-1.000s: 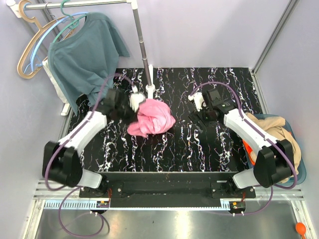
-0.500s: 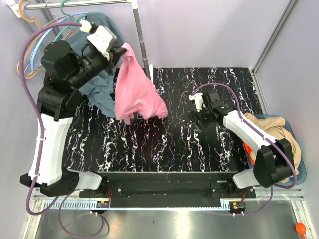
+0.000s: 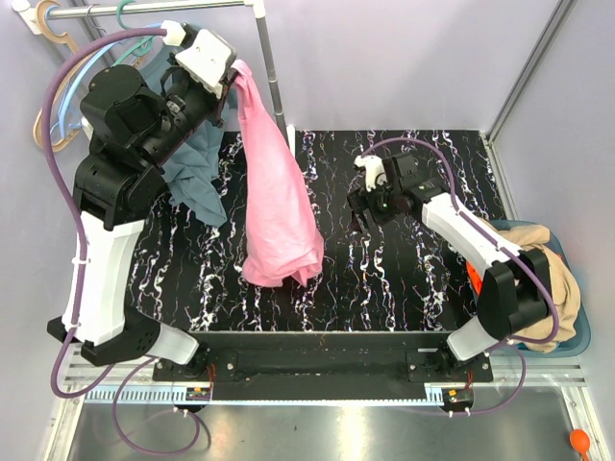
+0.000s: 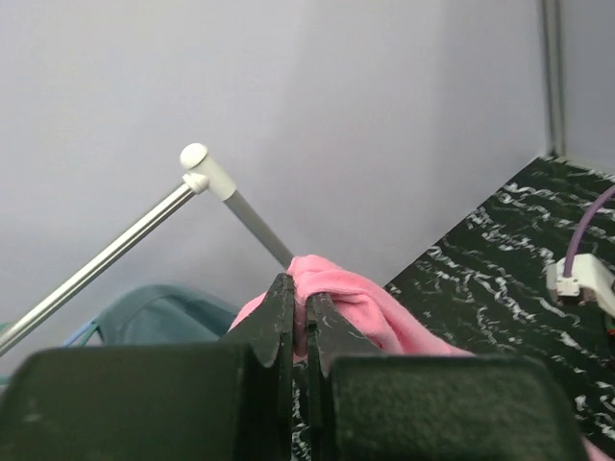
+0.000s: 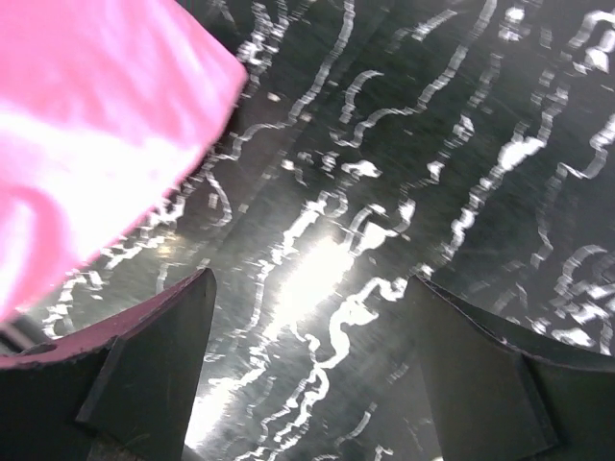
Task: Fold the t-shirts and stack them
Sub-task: Flatten the tshirt out
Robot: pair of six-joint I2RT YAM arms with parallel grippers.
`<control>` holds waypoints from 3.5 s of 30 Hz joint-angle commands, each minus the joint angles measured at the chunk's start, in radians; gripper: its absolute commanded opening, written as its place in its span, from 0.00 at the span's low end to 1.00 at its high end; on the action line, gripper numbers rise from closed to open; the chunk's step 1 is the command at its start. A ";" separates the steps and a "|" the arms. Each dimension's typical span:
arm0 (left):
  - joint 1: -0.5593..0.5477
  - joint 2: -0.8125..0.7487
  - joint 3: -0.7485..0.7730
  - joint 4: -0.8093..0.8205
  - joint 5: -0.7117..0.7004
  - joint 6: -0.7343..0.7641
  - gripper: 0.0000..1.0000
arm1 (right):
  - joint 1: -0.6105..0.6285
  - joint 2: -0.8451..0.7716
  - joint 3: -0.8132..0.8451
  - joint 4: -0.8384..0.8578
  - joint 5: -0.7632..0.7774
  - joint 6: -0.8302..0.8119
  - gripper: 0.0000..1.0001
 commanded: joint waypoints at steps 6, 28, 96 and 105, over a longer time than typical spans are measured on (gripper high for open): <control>-0.037 0.003 0.157 0.158 -0.213 0.214 0.00 | 0.000 0.067 0.039 0.002 -0.079 0.034 0.89; -0.046 -0.129 -0.320 0.359 -0.379 0.393 0.00 | 0.110 0.170 0.147 -0.041 -0.104 0.020 0.80; -0.003 0.066 -0.984 0.917 -0.658 0.405 0.42 | 0.168 0.168 0.038 -0.114 0.008 -0.092 0.79; 0.011 0.045 -1.050 0.916 -0.654 0.391 0.43 | 0.309 0.266 0.057 -0.108 -0.015 -0.067 0.74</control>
